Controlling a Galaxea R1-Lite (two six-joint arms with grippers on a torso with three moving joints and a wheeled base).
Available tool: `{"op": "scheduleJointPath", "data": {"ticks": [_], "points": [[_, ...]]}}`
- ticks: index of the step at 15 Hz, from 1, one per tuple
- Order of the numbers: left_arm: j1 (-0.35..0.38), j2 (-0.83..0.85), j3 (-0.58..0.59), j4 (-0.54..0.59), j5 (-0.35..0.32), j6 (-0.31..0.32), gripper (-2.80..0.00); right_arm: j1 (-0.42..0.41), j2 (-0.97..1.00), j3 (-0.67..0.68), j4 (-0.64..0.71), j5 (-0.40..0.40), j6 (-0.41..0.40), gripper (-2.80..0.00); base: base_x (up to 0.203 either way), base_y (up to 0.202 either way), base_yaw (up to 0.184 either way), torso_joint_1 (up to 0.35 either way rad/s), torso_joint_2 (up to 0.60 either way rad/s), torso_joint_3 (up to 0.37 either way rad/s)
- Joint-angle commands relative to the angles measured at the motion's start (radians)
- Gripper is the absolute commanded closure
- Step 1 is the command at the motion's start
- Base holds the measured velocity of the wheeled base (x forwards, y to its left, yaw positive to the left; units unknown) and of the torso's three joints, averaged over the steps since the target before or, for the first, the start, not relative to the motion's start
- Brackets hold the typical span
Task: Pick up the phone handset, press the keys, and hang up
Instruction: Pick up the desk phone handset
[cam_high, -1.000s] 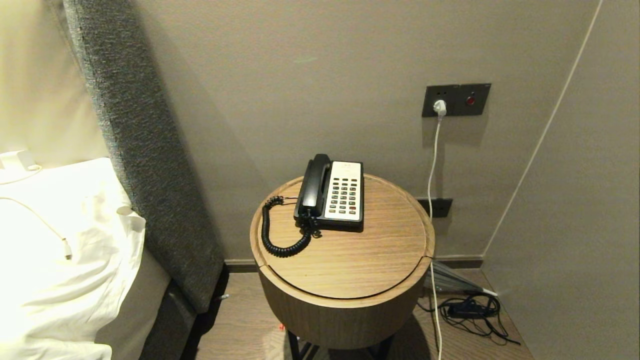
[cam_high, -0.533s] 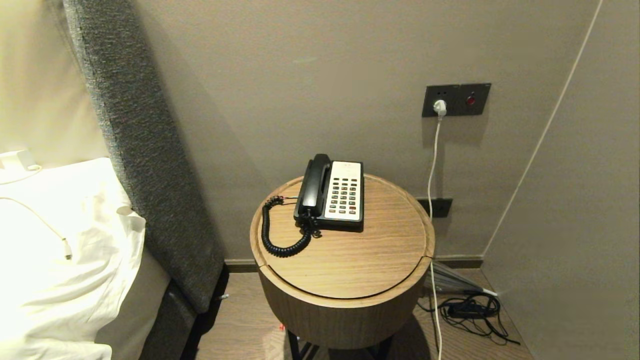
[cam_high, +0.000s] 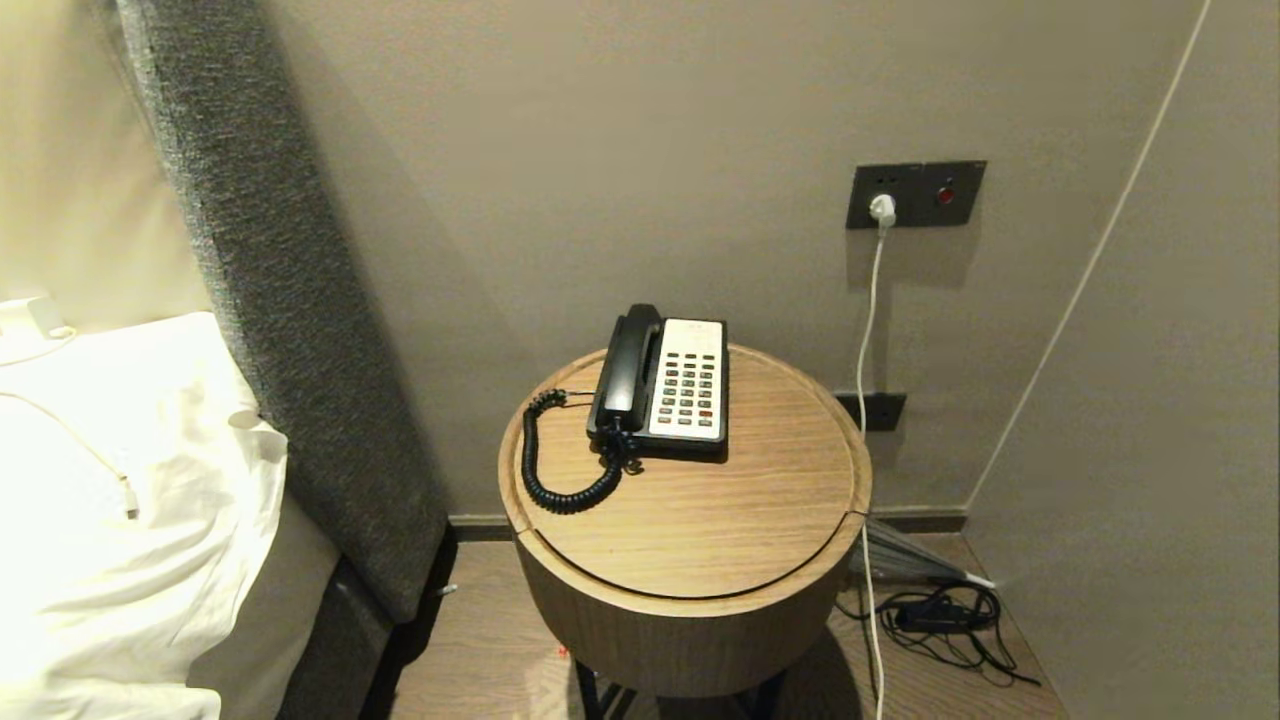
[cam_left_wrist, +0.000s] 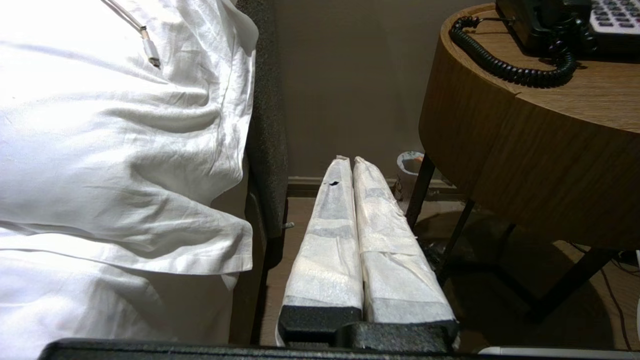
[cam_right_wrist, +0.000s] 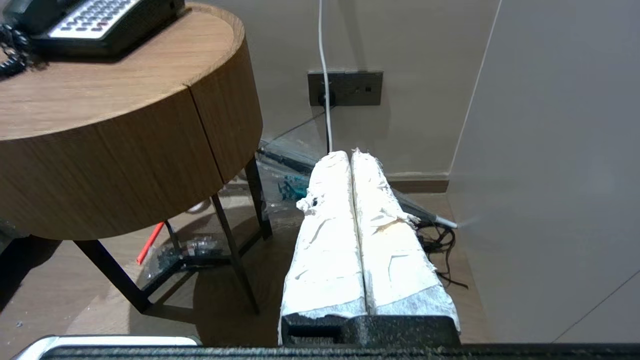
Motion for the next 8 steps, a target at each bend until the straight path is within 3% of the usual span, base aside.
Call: {"op": "scheduleJointPath", "data": {"ticks": [1,8], "points": [[0.0,0.002,0.0,-0.001,0.0,0.0,0.0,0.0,-0.005,0.0,0.0,0.0,-0.001,0.0,0.0,0.0,0.0,0.009,0.0,-0.179],[0.001,0.002,0.0,-0.002,0.0,-0.005,0.0,0.0,-0.005,0.0,0.0,0.0,-0.001,0.0,0.0,0.0,0.0,0.002,0.0,-0.195]]}}
